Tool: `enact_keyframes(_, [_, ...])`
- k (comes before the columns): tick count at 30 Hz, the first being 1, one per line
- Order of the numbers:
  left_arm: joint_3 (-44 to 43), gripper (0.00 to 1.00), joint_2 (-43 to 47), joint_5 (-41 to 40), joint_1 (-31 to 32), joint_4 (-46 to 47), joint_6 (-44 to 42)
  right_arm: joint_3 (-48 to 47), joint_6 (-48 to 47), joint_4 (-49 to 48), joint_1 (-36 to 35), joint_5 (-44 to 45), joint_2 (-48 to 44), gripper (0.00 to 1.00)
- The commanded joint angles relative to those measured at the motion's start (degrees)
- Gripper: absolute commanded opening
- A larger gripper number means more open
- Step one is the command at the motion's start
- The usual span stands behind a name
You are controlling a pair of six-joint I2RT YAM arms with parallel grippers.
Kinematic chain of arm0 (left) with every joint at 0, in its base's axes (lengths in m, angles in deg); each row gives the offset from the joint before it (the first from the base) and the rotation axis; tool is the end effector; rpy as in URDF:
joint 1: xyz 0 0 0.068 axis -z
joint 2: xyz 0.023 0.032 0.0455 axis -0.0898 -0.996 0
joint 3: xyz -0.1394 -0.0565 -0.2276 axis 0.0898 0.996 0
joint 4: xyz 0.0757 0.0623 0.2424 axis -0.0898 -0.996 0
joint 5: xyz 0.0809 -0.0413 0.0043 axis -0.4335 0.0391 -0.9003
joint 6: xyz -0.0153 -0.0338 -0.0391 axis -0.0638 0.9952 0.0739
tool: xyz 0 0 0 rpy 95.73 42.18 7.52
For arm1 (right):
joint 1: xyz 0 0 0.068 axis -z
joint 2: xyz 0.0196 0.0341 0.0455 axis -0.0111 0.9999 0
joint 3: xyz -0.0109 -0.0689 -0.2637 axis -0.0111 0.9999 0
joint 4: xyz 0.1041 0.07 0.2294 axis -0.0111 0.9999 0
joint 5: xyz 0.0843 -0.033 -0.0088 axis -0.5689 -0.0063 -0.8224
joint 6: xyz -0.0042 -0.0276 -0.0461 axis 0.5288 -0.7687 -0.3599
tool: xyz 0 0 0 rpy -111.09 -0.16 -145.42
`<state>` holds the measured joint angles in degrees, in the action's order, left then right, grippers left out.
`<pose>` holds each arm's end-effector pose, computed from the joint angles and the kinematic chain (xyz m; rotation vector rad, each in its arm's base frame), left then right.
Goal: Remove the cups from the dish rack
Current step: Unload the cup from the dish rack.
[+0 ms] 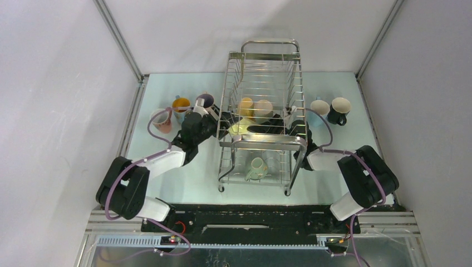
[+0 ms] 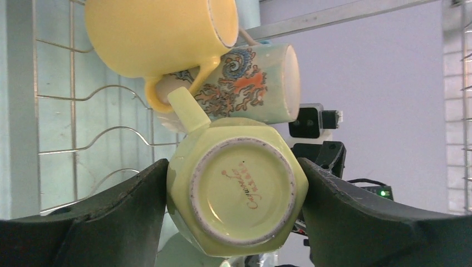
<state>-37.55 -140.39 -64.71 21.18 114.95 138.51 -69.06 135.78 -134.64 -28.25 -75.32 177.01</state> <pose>0.2683 -0.1433 0.2266 -0.4704 1.9741 -1.3290 0.2635 0.1623 0.1922 0.4102 1.9750 1.6151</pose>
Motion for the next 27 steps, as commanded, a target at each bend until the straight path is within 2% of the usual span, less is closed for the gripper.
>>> enact_keyframes(1, [0.51,0.0,0.66,6.11,0.48,12.82,8.02,0.34,0.08,-2.16,-0.11,0.0,-2.5,0.54])
enact_keyframes(13, [0.23,0.0,-3.11,8.22,1.38,16.15,16.73,0.38,-1.82,-7.05,-0.74,-1.31,-3.36,0.47])
enact_keyframes(18, [0.41,0.0,-3.91,8.17,2.43,16.94,18.9,0.38,-1.42,-7.89,-0.67,-1.62,-3.06,0.39])
enact_keyframes(22, [1.08,0.0,-3.75,7.8,2.67,17.48,20.17,0.38,-1.2,-8.31,-0.56,-1.65,-3.05,0.27])
enact_keyframes(27, [1.32,0.0,-3.15,7.72,2.76,17.75,20.76,0.37,-0.65,-9.54,-0.53,-2.11,-3.09,0.0])
